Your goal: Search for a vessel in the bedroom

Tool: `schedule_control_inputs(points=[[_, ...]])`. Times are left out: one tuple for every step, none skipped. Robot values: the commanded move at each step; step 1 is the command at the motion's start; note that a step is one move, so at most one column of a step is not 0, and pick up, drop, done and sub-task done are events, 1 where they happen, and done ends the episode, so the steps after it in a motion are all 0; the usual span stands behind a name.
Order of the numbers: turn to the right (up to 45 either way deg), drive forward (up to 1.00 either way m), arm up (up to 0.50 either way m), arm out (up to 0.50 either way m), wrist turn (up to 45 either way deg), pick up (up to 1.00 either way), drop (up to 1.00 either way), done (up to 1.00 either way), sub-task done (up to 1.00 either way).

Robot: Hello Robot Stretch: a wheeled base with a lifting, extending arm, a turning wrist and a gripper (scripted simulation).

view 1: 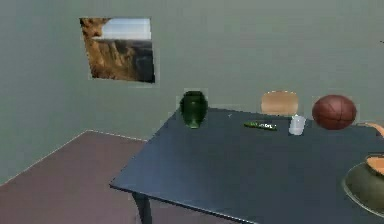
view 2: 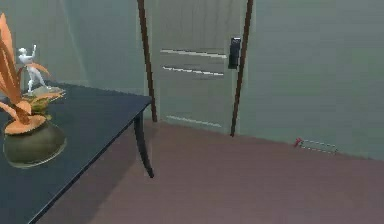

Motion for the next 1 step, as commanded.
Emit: schedule_control_inputs(points=[[0.0,0.0,0.0,0.0,0.0,0.0,0.0,1.0,0.0]])
